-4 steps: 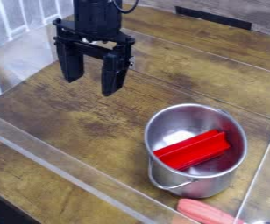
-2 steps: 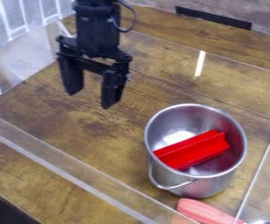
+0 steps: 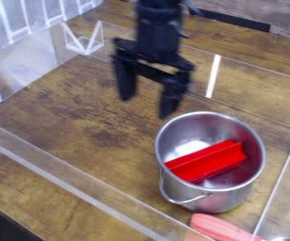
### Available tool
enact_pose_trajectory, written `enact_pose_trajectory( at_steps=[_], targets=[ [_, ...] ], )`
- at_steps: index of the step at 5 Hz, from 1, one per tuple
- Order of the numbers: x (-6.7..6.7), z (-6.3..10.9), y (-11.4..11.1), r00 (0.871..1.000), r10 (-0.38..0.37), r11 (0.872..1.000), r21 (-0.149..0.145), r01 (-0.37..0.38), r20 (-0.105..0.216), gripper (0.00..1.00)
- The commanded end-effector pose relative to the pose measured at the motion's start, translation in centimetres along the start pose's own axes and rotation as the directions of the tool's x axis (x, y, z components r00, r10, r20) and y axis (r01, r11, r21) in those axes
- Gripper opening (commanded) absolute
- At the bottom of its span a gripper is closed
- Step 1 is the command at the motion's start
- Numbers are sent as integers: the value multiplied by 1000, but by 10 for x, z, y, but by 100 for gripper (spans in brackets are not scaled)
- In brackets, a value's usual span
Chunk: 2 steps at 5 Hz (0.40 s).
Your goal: Remove the red object from the silver pot and put it on the table
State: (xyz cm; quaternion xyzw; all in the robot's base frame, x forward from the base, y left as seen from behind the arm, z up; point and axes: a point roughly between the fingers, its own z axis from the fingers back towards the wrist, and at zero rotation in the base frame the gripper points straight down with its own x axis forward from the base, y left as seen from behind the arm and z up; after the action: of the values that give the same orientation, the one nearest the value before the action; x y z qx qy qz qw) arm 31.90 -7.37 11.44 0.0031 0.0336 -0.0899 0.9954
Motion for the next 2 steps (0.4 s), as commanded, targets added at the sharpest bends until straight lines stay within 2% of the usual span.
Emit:
enact_pose_trajectory(
  at_steps=[1,2],
  targets=[
    [20,14,-36,996,-27,999,24,25,81,100],
    [36,8,-66,990,-78,997,30,75,116,100]
  ],
)
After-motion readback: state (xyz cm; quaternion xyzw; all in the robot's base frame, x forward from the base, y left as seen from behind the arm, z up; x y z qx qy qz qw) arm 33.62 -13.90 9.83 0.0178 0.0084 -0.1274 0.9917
